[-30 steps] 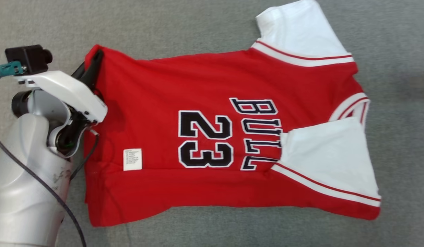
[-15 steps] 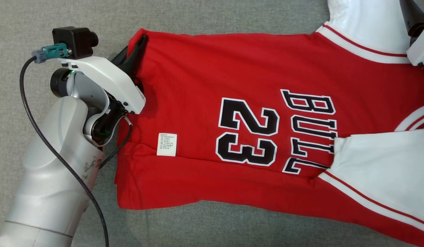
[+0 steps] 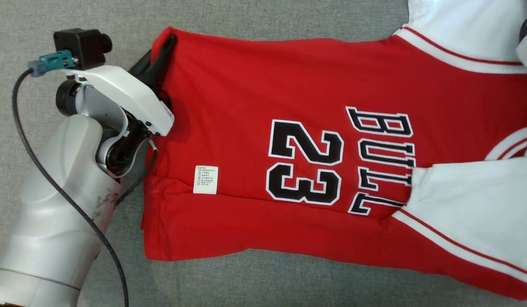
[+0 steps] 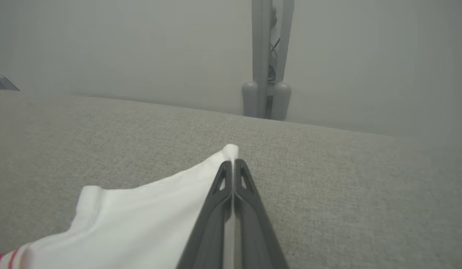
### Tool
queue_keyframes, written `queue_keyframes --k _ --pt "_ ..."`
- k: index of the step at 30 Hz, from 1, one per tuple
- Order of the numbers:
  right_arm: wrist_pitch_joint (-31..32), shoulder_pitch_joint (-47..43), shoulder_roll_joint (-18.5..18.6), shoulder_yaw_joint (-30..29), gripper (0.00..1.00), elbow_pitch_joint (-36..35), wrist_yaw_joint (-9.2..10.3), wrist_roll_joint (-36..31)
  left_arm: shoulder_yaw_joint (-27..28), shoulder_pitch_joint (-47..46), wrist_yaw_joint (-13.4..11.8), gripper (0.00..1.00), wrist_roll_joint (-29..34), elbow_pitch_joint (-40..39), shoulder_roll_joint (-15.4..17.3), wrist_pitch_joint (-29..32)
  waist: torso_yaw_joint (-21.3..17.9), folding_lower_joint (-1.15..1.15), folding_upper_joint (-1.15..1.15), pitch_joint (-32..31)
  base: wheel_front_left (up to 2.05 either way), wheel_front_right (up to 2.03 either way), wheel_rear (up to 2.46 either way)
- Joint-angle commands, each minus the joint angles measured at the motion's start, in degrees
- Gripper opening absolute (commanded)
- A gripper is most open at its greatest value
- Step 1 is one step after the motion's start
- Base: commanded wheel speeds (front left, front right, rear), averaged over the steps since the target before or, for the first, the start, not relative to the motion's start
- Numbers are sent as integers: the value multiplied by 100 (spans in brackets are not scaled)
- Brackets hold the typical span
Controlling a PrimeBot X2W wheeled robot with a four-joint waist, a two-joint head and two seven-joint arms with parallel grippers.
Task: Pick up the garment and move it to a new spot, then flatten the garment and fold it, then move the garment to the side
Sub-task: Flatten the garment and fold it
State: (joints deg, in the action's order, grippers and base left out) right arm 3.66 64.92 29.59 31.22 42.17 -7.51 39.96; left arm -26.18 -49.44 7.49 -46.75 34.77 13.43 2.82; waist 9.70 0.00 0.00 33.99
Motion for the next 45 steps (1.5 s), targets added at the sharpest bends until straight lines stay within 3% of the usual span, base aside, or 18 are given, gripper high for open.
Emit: queue_keyframes --k 1,6,14,20,27,30,39,45 --pt "-127 116 71 -23 0 -40 5 55 31 -113 -4 0 -49 -29 73 -60 -31 0 0 -29 0 0 0" --pt "-586 221 181 -62 0 -214 5 301 94 -136 -4 0 -206 -282 248 -184 -112 0 0 -139 0 0 0" --pt "-742 -218 178 133 0 -704 4 831 156 337 -3 0 -640 -816 454 -67 -309 0 0 -296 0 0 0" --pt "-800 -1148 452 209 0 -1867 4 1393 295 1141 -3 0 -1063 -1534 774 -31 -510 0 0 -430 0 0 0" --pt "-936 -2821 815 -293 0 -3471 4 1978 598 2254 -105 0 -1554 -2721 1238 99 -764 0 0 -625 0 0 0" --pt "-990 -3367 889 -571 0 -3831 4 2034 686 2572 -219 0 -1660 -3102 1332 129 -814 0 0 -679 0 0 0" --pt "-911 -5505 394 -1611 0 -5079 3 2102 1046 3514 -587 0 -2069 -3942 1601 170 -937 0 0 -781 0 0 0" --pt "-586 -6257 -177 -1927 0 -5113 3 1778 1057 3742 -691 0 -2223 -3703 1589 251 -983 0 0 -777 0 0 0"
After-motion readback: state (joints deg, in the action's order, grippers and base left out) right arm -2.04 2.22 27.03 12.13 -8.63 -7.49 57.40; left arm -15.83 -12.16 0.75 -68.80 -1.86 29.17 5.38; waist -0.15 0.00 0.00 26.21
